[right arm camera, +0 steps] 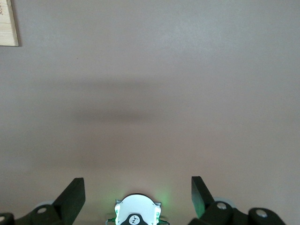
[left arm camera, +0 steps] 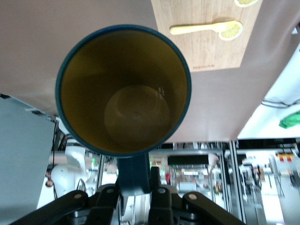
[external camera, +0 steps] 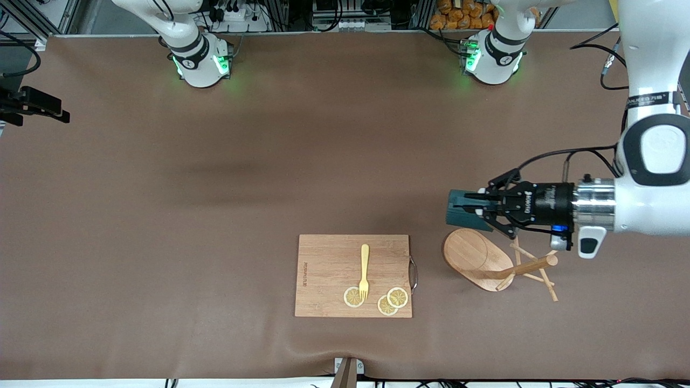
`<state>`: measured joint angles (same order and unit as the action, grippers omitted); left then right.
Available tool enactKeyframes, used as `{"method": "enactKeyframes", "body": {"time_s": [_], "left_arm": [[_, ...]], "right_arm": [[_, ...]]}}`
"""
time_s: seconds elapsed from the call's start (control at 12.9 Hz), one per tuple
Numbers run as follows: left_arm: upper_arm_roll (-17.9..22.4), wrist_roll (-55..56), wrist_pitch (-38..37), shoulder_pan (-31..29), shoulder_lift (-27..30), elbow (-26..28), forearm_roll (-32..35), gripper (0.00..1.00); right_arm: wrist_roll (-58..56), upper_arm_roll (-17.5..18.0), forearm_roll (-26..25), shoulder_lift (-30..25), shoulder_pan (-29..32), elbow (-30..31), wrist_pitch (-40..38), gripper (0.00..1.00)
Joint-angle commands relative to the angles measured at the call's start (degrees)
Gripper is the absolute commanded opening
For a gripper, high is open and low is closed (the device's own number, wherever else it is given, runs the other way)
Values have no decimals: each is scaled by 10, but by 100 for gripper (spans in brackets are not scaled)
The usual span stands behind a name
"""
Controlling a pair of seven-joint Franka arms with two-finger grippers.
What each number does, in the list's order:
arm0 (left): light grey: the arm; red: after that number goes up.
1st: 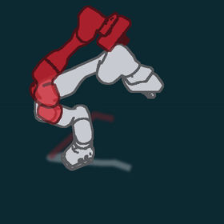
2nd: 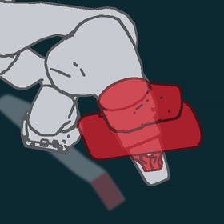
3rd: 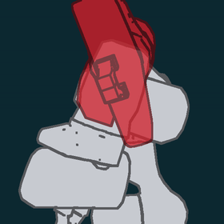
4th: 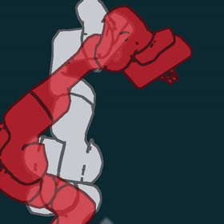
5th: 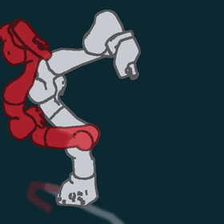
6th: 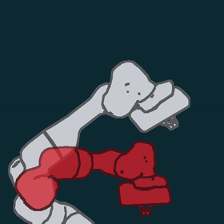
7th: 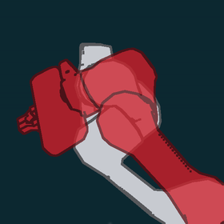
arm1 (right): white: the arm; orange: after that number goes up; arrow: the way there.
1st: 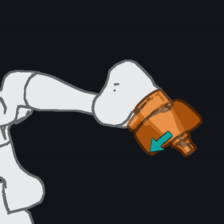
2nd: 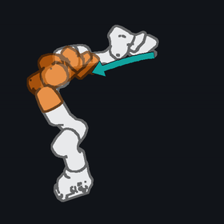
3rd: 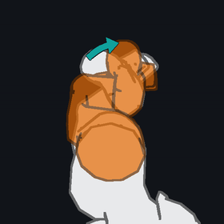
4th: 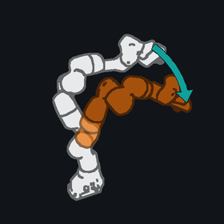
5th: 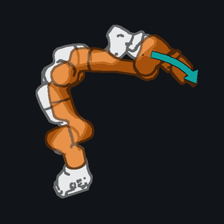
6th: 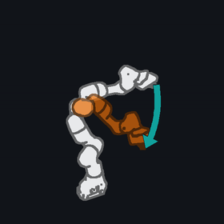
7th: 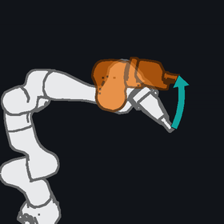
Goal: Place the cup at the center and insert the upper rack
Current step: 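Align the mug opening with a peg of the wooden mug tree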
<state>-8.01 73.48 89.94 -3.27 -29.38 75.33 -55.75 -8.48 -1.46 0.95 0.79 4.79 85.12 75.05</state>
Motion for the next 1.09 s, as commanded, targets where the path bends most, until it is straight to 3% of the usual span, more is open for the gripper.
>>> {"method": "enactKeyframes", "body": {"time_s": [0.0, 0.39, 1.01], "left_arm": [[-5, -29, -26, -23, -19, -4, -40, 0], [-5, -85, -76, -63, -66, -5, -99, 0], [-6, -108, -86, -93, -103, -7, -170, 0]], "right_arm": [[6, -2, 2, -6, -2, 0, -3, 100], [7, -1, 2, -6, -3, 0, -4, 100], [3, -1, 3, -6, -4, -1, 2, 100]]}}
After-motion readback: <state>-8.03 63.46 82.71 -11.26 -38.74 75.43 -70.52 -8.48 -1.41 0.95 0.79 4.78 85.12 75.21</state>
